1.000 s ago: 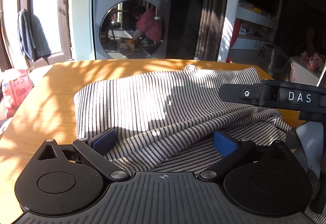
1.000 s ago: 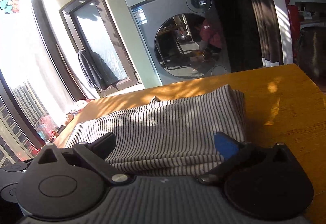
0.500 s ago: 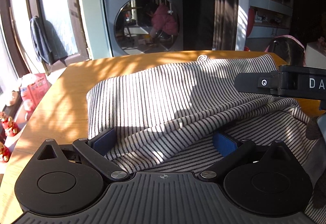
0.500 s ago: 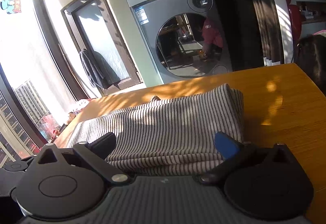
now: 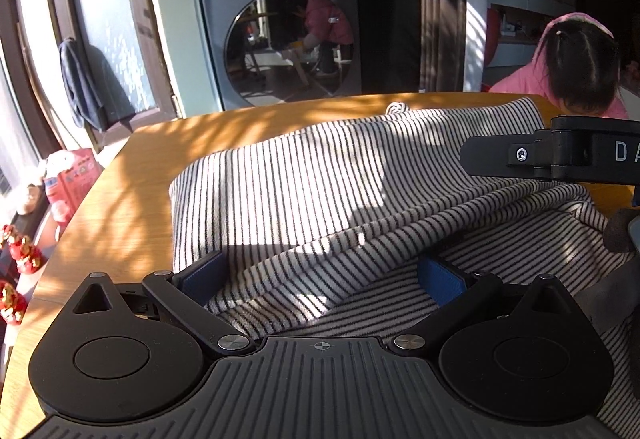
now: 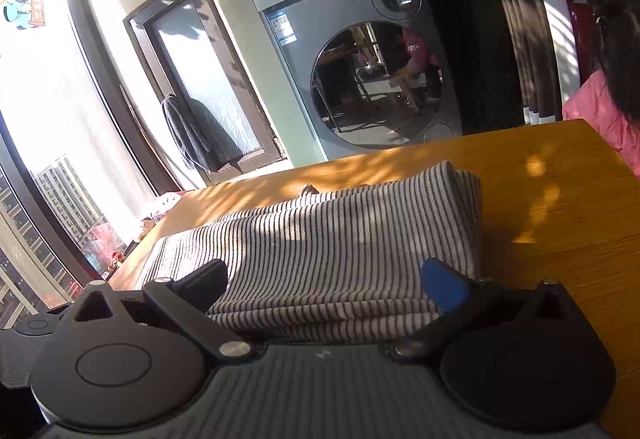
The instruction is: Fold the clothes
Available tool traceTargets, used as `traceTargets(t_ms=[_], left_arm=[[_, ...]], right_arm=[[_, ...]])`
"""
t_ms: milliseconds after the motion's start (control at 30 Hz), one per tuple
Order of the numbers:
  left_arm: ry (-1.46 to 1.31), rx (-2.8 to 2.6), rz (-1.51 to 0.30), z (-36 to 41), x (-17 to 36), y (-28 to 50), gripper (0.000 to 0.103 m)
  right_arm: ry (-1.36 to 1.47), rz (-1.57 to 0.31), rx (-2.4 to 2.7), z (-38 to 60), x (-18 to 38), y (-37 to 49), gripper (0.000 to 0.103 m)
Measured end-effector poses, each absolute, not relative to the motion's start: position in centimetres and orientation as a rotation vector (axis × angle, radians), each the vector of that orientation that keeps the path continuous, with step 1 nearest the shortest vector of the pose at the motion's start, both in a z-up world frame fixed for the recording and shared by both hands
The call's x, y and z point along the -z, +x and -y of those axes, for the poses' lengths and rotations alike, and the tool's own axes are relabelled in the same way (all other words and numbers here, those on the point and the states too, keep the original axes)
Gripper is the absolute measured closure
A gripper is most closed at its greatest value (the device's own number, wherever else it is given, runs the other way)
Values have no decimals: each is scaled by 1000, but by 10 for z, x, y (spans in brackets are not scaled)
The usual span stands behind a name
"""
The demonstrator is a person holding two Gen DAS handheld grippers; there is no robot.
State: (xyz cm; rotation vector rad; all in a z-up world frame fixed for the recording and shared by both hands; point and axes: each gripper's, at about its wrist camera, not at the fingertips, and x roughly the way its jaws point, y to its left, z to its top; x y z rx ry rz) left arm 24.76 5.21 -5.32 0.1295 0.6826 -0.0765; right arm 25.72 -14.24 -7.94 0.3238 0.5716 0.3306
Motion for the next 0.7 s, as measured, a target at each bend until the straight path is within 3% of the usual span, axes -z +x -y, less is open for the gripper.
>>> traceTargets(t_ms=[700], left_arm=[[135,83,-687,-51,53,249,0]], right_arm=[[303,-575,-322,139,80,258,0]])
